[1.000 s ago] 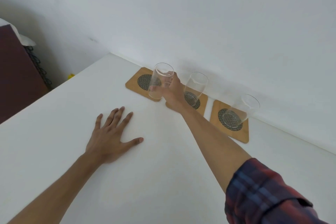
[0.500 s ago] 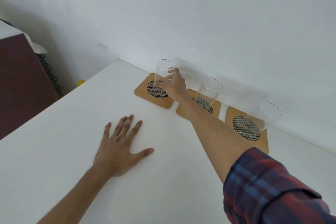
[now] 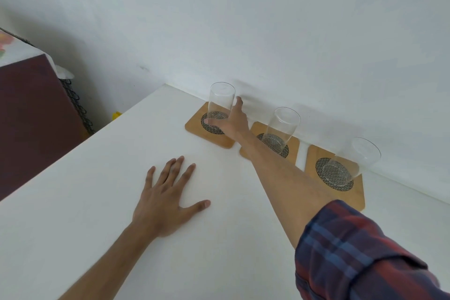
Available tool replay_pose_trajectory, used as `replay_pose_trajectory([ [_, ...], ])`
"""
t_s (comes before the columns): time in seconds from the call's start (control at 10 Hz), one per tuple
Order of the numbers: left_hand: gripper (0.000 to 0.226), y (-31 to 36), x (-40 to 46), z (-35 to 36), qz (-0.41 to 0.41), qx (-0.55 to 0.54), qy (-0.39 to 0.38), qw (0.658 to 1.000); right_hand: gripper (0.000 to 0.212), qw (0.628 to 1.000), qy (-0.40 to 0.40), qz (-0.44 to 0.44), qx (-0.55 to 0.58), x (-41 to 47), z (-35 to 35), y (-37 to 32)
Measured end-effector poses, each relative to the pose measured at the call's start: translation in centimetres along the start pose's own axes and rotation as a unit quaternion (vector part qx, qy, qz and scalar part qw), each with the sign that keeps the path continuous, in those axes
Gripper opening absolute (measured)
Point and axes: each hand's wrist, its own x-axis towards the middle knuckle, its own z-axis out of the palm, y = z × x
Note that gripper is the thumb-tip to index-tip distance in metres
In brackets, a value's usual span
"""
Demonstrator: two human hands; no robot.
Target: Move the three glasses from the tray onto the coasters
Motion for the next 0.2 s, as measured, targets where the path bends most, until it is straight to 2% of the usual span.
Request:
replay_pose_trajectory([
  [0.1,0.094,0.0,0.0,-0.1,0.0,0.009,-0.01,1.0,0.126,1.0,-0.002,-0.002,0.013,-2.7,-0.3,1.2],
  [0.2,0.095,0.2,-0.1,-0.3,0.005,0.015,-0.011,1.0,0.109,0.999,0.032,-0.033,-0.007,-5.2,-0.5,1.8],
])
